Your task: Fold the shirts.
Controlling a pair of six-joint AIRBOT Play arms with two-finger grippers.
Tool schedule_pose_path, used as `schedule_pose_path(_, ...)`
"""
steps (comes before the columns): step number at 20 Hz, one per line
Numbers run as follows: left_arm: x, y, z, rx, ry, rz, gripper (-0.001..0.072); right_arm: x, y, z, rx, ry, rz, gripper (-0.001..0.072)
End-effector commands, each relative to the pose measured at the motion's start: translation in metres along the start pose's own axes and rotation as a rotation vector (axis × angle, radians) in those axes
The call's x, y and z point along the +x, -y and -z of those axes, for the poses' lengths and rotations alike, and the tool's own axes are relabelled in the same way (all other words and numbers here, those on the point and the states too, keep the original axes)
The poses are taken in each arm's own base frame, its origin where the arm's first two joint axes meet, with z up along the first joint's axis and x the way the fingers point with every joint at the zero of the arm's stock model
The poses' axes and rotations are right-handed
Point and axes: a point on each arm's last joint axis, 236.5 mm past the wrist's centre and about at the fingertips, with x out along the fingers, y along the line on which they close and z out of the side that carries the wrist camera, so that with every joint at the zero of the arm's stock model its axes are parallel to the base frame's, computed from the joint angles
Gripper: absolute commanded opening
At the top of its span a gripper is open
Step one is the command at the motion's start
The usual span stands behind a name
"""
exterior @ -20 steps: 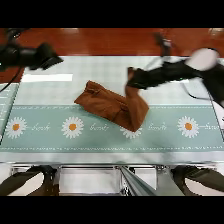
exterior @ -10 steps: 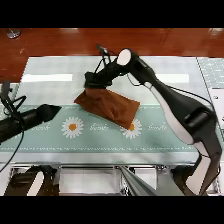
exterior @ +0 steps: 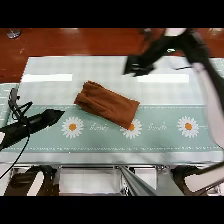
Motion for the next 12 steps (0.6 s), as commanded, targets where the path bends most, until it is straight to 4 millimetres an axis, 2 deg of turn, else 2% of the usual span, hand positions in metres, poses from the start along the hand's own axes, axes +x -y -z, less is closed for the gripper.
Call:
schedule_pose_path(1, 0.001, -0.001, 0.001, -0.001, -0.003, -0.002, 0.0017, -0.066, 0.113, 0.044, 0.194, 0.226, 0.397, 0.0624)
schedule_pose_path(2, 0.001, -0.002, 0.001, 0.0, -0.003, -0.002, 0.0017, -0.055, 0.132, 0.065, 0.305, 0.325, 0.423, 0.0624)
schedule_pose_path(4, 0.001, -0.002, 0.001, -0.001, -0.003, -0.002, 0.0017, -0.002, 0.135, 0.111, 0.567, 0.425, 0.265, 0.0624)
schedule_pose_path(6, 0.001, -0.002, 0.001, -0.001, -0.002, -0.002, 0.0017, 0.051, 0.109, 0.14, 0.754, 0.396, 0.017, 0.0625)
schedule_pose_path(7, 0.001, -0.002, 0.001, -0.001, -0.002, -0.003, 0.0017, 0.069, 0.09, 0.146, 0.762, 0.361, -0.093, 0.0624)
schedule_pose_path(10, 0.003, -0.004, 0.0, -0.007, -0.003, -0.007, 0.0017, 0.099, 0.044, 0.152, 0.69, 0.209, -0.313, 0.0624)
schedule_pose_path(12, 0.004, -0.005, 0.001, -0.011, -0.008, -0.009, 0.0017, 0.118, 0.036, 0.163, 0.645, 0.078, -0.342, 0.0625)
